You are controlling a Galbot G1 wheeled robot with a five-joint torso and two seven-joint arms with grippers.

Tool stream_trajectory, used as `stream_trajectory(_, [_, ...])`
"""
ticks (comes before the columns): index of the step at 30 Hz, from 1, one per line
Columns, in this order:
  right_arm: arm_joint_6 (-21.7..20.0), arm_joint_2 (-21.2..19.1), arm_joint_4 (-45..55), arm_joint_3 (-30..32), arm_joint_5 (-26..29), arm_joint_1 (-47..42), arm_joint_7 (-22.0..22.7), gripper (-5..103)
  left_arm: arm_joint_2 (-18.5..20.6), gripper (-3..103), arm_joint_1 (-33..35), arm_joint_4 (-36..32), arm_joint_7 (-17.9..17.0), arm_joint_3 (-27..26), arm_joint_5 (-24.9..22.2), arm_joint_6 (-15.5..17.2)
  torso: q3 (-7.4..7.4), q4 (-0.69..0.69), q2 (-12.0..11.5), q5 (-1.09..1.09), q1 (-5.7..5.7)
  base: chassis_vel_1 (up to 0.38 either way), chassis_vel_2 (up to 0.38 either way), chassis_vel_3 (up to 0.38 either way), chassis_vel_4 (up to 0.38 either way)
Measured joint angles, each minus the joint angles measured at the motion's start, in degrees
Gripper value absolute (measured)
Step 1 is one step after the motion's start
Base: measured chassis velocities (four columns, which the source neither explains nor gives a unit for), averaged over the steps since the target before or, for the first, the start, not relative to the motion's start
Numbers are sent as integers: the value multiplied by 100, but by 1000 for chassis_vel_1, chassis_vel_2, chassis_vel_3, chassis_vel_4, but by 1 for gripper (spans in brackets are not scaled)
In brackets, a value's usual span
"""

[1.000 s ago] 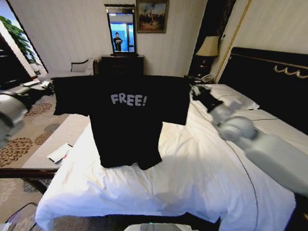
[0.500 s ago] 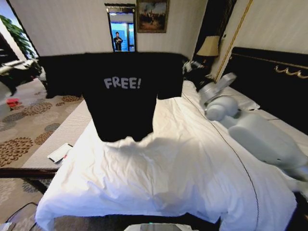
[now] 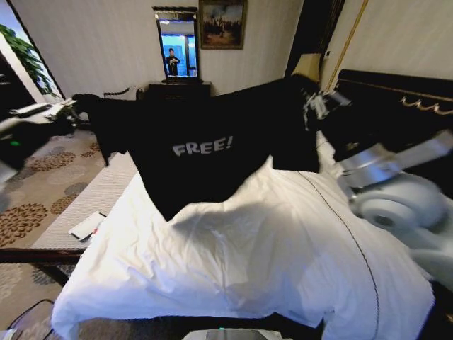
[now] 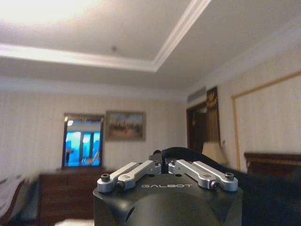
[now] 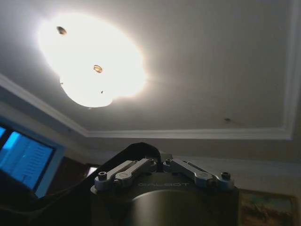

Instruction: Fold the clothes on the bed.

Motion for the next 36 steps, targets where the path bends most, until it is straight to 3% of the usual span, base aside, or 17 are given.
stream_trajectory(3, [-132,-246,279,200,315,176,82,1,182,2,-20,10,-101,-556,-514,123,0,-2,0,3,0,0,0,0,0])
stream_trajectory(6, [-195,-344,348,226,411,286,87,1,334,2,-145,95,-112,-548,-561,176,0,-5,1,4,0,0,0,0,0])
stream_trajectory(9, [-270,-295,138,33,338,311,10,1,372,2,-263,192,-59,-51,-138,193,0,-5,1,2,0,0,0,0,0])
stream_trajectory(10, [-305,-181,-175,-180,210,273,-101,1,324,2,-259,277,85,419,369,220,2,-5,0,2,1,0,0,0,0])
stream_trajectory(11, [-305,-181,-175,-180,210,273,-101,1,324,2,-259,277,85,419,369,220,2,-5,0,2,1,0,0,0,0])
stream_trajectory(14, [-325,154,-816,-925,-110,323,-261,1,159,2,-314,504,349,1436,1222,303,3,-3,0,3,2,0,0,0,0])
stream_trajectory(15, [-327,289,-1037,-1213,-226,357,-310,1,103,2,-366,609,438,1829,1528,310,3,-3,-1,4,2,0,0,0,0])
stream_trajectory(16, [-317,584,-1468,-1764,-459,428,-403,1,-5,2,-486,889,619,2645,2129,309,3,-4,0,6,3,0,0,0,0])
stream_trajectory(17, [-317,584,-1468,-1764,-459,428,-403,1,-5,2,-486,889,619,2645,2129,309,3,-4,0,6,3,0,0,0,0])
stream_trajectory(20, [-300,1423,-2611,-2933,-946,556,-551,1,-305,2,-880,1850,1002,4468,3484,272,4,-5,-1,3,3,0,0,0,0])
stream_trajectory(21, [-300,1423,-2611,-2933,-946,556,-551,1,-305,2,-880,1850,1002,4468,3484,272,4,-5,-1,3,3,0,0,0,0])
stream_trajectory(23, [-240,2257,-3607,-3720,-1326,700,-597,1,-666,2,-1446,2800,1137,5855,4293,205,5,-2,-3,2,4,0,0,0,0])
stream_trajectory(25, [-116,3003,-4642,-4203,-1616,881,-655,1,-1059,2,-2064,3691,1152,6697,4660,134,5,-1,-4,2,5,0,0,0,0])
stream_trajectory(29, [38,3735,-5955,-4615,-1845,1198,-747,1,-1574,2,-2752,4790,1165,7386,5015,-5,5,-2,-4,1,6,0,0,0,0])
stream_trajectory(32, [100,3983,-6477,-4729,-1971,1359,-774,1,-1788,2,-2995,5177,1171,7598,5132,-73,5,-3,-4,1,6,0,0,0,0])
stream_trajectory(35, [131,4509,-7489,-4850,-2030,1679,-833,1,-2373,2,-3584,6052,1157,7997,5311,-247,3,-7,-3,2,4,0,0,0,0])
stream_trajectory(36, [131,4509,-7489,-4850,-2030,1679,-833,1,-2373,2,-3584,6052,1157,7997,5311,-247,3,-7,-3,2,4,0,0,0,0])
